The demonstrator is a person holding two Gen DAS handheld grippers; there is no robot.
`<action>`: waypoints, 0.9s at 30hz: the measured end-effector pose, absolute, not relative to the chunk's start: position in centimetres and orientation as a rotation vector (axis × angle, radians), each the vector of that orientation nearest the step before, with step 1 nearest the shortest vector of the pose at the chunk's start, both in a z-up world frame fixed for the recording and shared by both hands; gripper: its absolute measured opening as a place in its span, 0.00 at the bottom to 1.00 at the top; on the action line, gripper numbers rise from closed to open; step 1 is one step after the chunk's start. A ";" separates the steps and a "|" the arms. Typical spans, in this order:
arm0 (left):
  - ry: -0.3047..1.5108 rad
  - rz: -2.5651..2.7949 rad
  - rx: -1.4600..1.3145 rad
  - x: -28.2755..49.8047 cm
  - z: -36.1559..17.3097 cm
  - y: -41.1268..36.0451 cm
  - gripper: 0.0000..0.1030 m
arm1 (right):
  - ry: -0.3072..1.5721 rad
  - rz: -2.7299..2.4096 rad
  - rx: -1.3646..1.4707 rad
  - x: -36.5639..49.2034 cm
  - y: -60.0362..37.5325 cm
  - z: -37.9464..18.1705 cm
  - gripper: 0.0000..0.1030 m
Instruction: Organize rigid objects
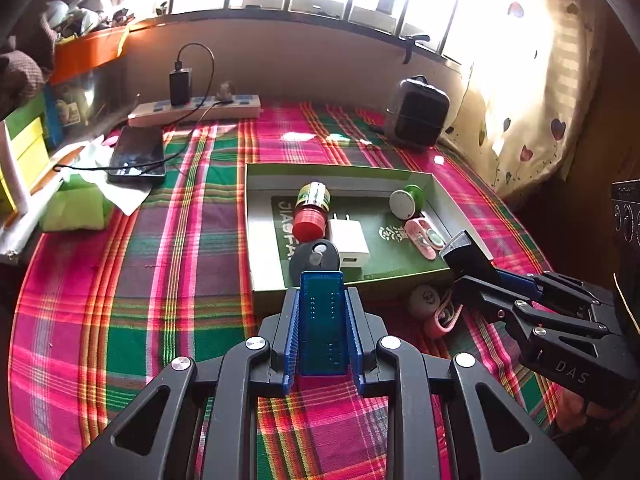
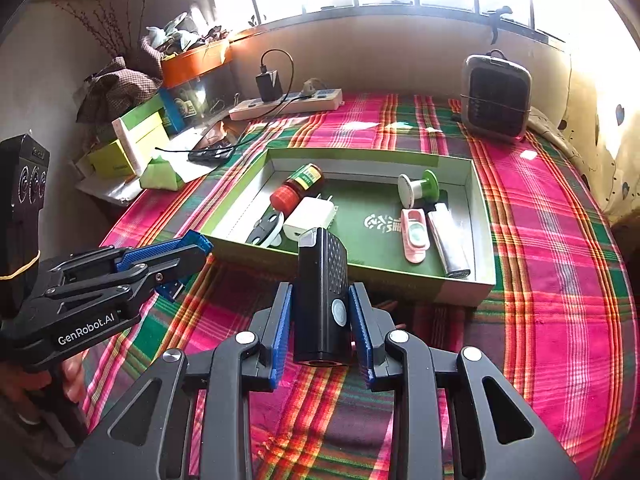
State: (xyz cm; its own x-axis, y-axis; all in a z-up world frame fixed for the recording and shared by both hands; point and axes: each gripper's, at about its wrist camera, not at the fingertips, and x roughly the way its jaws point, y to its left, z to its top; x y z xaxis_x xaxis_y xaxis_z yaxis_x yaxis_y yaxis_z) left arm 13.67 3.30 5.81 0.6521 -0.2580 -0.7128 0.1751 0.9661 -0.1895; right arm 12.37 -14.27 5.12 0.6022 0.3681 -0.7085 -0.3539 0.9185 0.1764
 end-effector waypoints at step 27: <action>0.869 -0.232 -0.123 20.5 5.0 3.0 0.20 | 0.897 0.374 0.092 20.1 -15.2 4.0 0.29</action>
